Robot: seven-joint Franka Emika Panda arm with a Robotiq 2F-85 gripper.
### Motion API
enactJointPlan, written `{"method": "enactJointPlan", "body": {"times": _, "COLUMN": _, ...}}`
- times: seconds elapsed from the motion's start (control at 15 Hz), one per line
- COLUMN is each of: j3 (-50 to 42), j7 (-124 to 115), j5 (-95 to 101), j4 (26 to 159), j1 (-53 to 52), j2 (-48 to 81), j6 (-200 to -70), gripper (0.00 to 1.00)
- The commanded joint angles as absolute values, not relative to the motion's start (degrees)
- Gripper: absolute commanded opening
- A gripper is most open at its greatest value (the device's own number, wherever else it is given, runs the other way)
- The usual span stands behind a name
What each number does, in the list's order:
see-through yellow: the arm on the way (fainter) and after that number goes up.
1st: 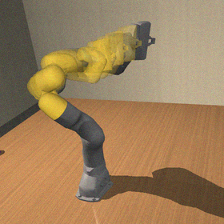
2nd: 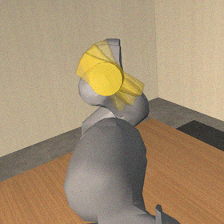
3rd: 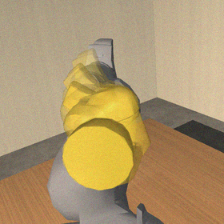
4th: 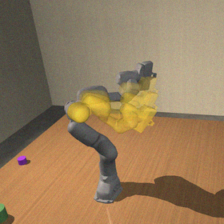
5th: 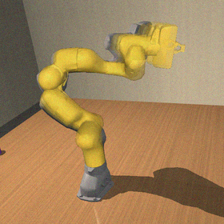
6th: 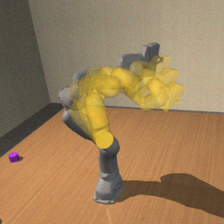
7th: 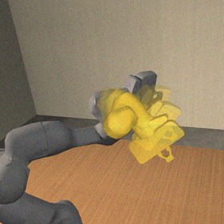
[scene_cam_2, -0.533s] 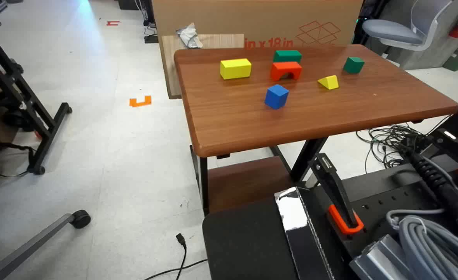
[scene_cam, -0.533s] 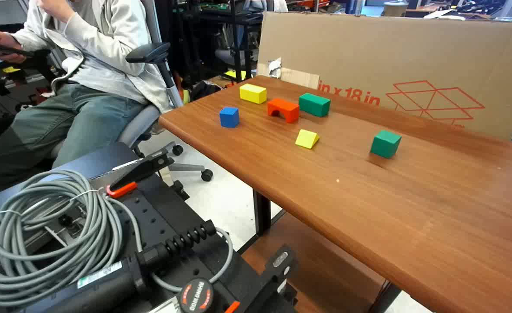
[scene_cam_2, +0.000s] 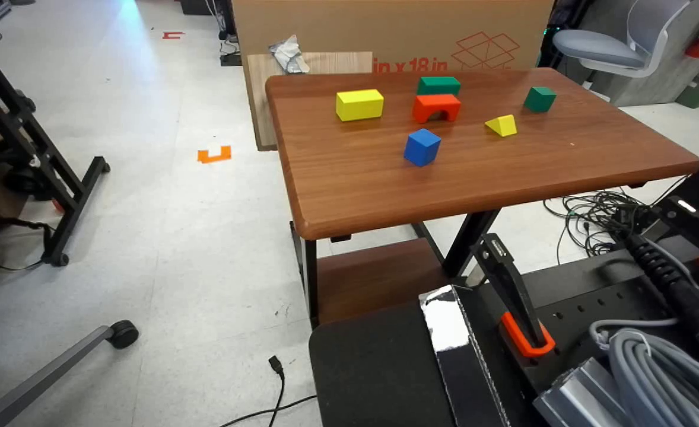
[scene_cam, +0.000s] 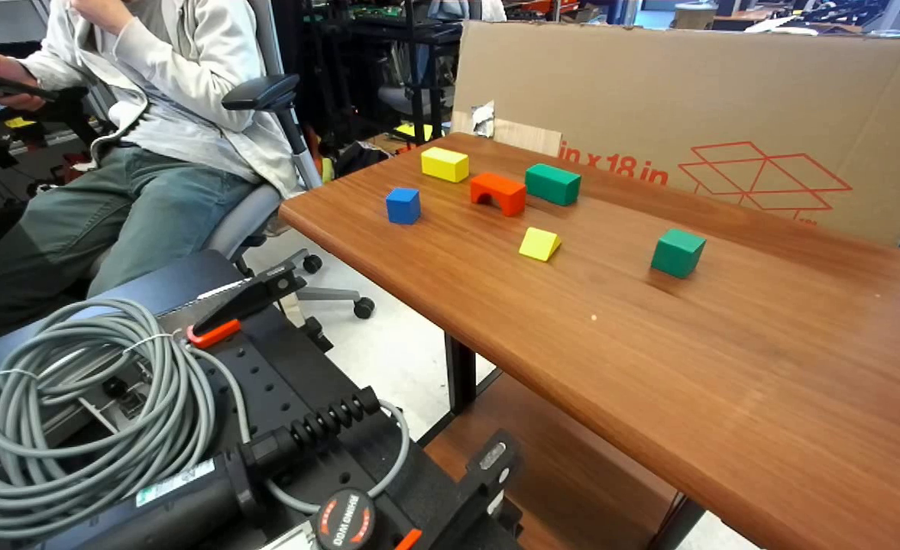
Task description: Put the green square block on the green rectangular block, then put the blue block on the green block
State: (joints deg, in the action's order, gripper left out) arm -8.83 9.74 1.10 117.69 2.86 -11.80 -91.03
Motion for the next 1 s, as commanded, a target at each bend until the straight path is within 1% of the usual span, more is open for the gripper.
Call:
{"method": "enactJointPlan", "body": {"times": 0.0, "j3": -8.1, "j7": 9.9, "j5": 1.0, "j4": 117.6, "j1": 3.7, "j2": -11.7, "j6": -90.9, "gripper": 1.00}}
{"method": "enactJointPlan", "body": {"times": 0.93, "j3": -7.8, "j7": 7.2, "j5": -0.2, "j4": 117.5, "j1": 3.6, "j2": -10.5, "j6": -92.1, "gripper": 1.00}}
